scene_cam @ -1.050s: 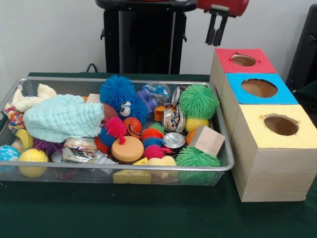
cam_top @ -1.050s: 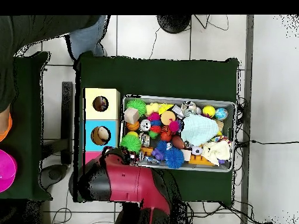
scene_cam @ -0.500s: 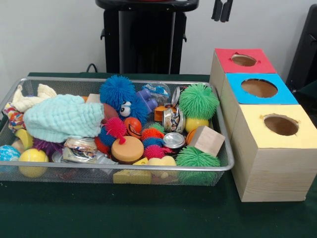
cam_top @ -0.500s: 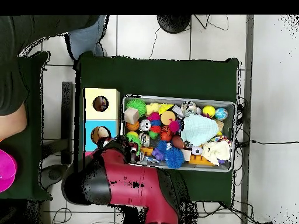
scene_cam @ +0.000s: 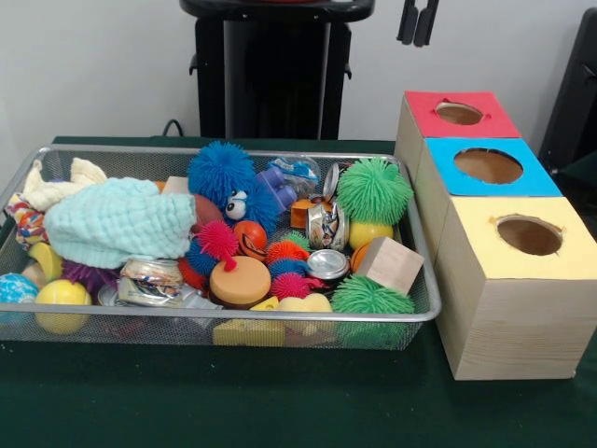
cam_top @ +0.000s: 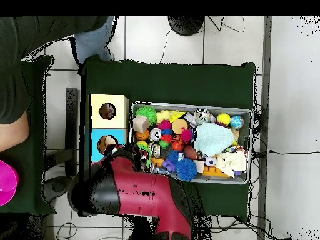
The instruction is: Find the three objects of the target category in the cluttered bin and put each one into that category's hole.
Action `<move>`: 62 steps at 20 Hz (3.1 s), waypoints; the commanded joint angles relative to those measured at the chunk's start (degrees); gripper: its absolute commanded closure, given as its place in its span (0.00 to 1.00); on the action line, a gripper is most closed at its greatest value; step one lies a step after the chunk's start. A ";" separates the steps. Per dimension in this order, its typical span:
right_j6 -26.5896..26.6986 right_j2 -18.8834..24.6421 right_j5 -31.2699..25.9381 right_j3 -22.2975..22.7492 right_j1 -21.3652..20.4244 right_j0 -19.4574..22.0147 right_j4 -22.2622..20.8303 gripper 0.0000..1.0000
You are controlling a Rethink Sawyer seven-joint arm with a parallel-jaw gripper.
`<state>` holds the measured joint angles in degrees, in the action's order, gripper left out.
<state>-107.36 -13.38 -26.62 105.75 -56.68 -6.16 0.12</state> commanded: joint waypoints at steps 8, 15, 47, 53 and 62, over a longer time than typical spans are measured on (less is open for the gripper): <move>-12.75 4.13 11.48 4.50 14.54 2.55 2.37 1.00; -13.97 3.20 15.54 4.17 19.09 1.00 3.47 1.00; -10.46 10.42 14.60 2.90 26.81 5.60 9.01 0.00; -9.25 13.23 8.94 3.41 27.63 7.36 10.15 0.00; -6.09 15.35 1.30 3.55 27.67 9.77 9.31 0.00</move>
<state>-107.36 -5.25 -15.60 106.92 -31.36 1.57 7.55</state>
